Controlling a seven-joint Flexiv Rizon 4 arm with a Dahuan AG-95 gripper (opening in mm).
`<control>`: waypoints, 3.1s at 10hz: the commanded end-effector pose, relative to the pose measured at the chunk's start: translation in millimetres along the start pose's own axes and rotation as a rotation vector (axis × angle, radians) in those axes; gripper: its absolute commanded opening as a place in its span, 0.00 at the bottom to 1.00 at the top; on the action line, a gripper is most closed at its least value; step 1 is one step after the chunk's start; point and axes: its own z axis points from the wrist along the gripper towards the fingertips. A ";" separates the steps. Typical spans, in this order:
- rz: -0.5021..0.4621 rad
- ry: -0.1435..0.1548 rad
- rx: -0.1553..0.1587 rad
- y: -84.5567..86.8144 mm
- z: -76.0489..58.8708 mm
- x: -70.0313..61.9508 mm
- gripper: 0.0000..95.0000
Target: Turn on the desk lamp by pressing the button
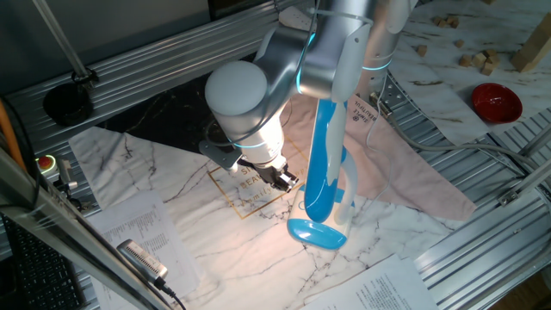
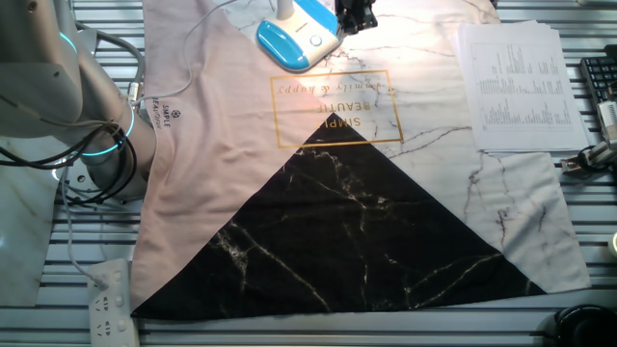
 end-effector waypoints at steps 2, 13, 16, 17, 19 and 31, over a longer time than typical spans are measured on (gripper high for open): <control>0.019 -0.002 0.000 0.0 -0.2 0.5 0.00; 0.056 -0.002 -0.001 -0.3 -0.9 2.0 0.00; 0.084 -0.003 -0.002 -0.4 -1.0 2.3 0.00; 0.094 -0.002 -0.001 -0.4 -0.9 2.3 0.00; 0.089 -0.002 -0.001 -0.4 -0.8 2.3 0.00; 0.122 0.000 -0.002 -0.6 0.8 2.2 0.00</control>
